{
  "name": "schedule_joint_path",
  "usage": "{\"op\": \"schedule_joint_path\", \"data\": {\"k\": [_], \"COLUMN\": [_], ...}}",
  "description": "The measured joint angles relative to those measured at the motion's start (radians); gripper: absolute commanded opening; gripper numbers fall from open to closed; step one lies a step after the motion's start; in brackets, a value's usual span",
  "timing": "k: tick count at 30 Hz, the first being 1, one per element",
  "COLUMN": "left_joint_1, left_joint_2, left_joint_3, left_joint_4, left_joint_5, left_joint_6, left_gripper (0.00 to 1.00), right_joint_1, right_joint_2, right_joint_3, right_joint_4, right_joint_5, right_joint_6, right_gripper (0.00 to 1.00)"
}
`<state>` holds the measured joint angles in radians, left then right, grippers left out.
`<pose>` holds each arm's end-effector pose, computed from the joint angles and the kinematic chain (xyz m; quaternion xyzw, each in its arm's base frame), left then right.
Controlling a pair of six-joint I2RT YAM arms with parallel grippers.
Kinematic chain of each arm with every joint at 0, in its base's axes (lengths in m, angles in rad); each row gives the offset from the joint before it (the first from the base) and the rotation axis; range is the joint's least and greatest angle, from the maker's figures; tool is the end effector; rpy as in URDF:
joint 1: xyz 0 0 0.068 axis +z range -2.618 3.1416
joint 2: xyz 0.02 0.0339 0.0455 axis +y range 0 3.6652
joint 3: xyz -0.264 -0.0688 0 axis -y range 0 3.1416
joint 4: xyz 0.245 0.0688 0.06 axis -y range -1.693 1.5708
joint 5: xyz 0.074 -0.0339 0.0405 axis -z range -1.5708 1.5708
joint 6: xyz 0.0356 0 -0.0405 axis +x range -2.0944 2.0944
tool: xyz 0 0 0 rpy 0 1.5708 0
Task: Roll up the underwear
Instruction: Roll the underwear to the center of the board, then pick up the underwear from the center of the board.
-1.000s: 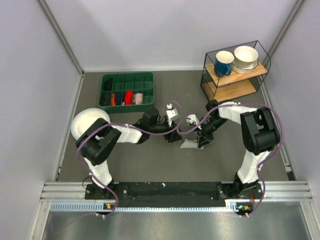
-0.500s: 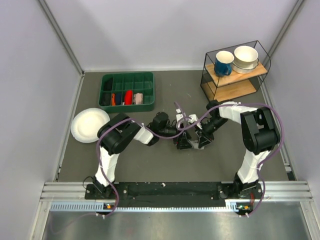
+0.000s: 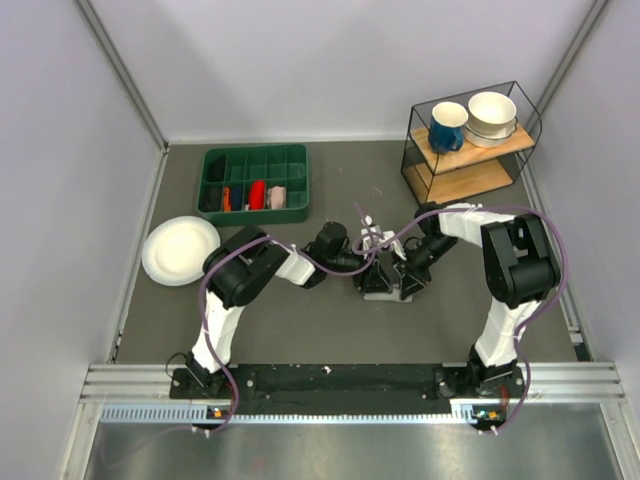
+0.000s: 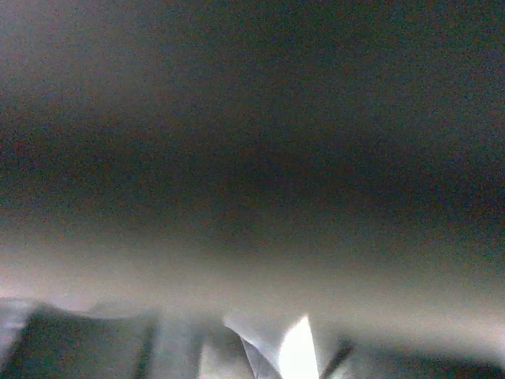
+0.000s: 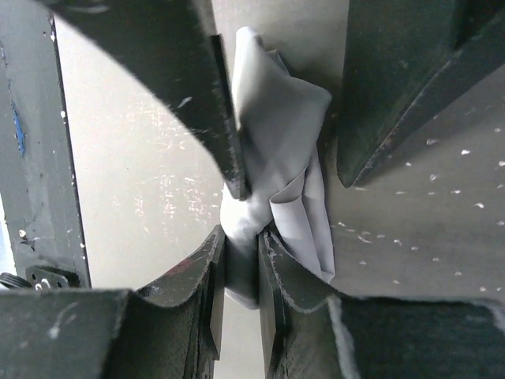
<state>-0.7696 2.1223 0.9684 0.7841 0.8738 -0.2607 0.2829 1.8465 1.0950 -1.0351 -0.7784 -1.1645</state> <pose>0.2702 -0.2998 0.1036 0.4196 0.6633 -0.5560 0.2735 0.2720 0.1051 0.1471 -0.5785 0.7163 0.3837 0.0708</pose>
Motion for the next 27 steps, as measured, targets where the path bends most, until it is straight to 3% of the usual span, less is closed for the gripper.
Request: {"op": "schedule_joint_path", "data": {"k": [2, 12, 20, 27], "left_joint_1": [-0.002, -0.01, -0.019, -0.026], "left_joint_2": [0.001, 0.0, -0.026, -0.106], "left_joint_3": [0.01, -0.005, -0.076, -0.146], "left_joint_4": [-0.027, 0.0, 0.088, 0.104], "left_joint_5": [-0.004, -0.008, -0.032, -0.051], "left_joint_6": [0.008, -0.033, -0.082, -0.084], "left_gripper": [0.37, 0.11, 0.06, 0.06], "right_joint_1": [0.0, -0.005, -0.004, 0.001], "right_joint_2": [0.002, 0.002, -0.015, -0.111], "right_joint_3": [0.0, -0.002, -0.002, -0.002], "right_joint_4": [-0.004, -0.004, -0.016, -0.019], "right_joint_5": [0.003, 0.008, 0.011, 0.065], "right_joint_6": [0.004, 0.014, 0.066, 0.104], "right_gripper": [0.19, 0.25, 0.47, 0.52]}}
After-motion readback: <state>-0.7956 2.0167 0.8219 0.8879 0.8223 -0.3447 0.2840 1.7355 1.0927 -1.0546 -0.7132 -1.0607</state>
